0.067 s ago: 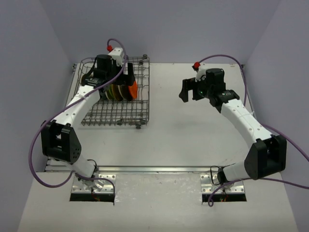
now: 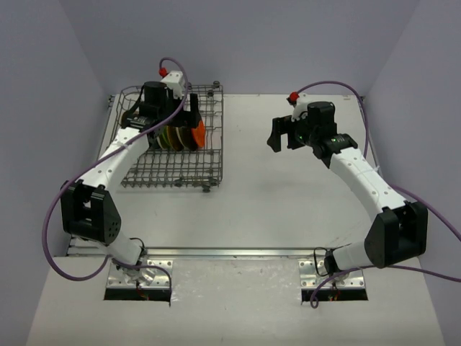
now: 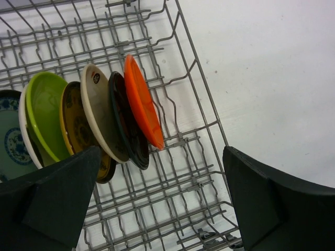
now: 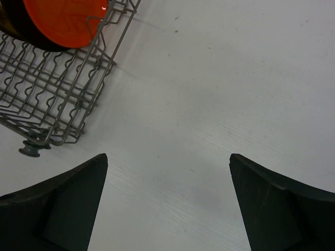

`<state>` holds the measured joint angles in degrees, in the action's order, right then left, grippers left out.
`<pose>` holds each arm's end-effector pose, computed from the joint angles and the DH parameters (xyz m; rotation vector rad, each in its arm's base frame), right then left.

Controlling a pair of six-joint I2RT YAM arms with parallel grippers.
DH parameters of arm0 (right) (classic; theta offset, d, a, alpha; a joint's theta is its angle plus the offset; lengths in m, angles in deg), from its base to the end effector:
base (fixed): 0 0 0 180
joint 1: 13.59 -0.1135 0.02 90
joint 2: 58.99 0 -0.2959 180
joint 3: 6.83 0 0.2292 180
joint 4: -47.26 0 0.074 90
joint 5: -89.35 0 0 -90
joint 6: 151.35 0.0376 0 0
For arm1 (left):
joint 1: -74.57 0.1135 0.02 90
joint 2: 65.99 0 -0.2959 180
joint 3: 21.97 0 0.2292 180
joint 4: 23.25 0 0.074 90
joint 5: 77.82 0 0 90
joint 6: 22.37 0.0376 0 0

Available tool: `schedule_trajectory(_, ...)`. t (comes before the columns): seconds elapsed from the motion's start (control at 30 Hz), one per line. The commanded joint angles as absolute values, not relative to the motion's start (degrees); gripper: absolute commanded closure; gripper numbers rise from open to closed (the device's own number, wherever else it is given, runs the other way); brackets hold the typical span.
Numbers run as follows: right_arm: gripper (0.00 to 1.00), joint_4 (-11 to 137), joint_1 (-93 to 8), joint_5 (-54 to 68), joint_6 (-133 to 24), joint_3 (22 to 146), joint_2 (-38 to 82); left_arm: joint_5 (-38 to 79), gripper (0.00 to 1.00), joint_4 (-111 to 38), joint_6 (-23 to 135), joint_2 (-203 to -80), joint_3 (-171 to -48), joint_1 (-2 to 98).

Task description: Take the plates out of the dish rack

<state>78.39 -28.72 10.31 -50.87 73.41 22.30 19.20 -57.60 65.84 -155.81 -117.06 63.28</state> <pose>0.2860 0.0847 0.3427 -0.2014 2.1474 0.4651 0.3370 -0.0720 0.3763 0.2475 2.0703 -0.2666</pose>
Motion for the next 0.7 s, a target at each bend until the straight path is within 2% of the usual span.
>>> schedule_trajectory(0.0,0.01,76.9,-28.8,10.0,-51.3,75.9,22.3,14.2,0.0,-58.0,65.1,-154.2,-121.0,63.4)
schedule_trajectory(0.27,0.01,76.5,-28.8,9.7,-50.8,75.1,22.3,5.4,0.0,-62.0,65.3,-155.2,-126.4,60.6)
schedule_trajectory(0.53,0.01,76.3,-28.8,9.7,-50.2,75.0,23.2,-6.2,0.23,-69.6,62.6,-164.4,-136.3,51.3)
schedule_trajectory(0.67,0.01,76.5,-28.8,9.5,-50.1,75.0,23.5,-8.6,0.41,-73.5,60.8,-170.7,-142.1,50.6)
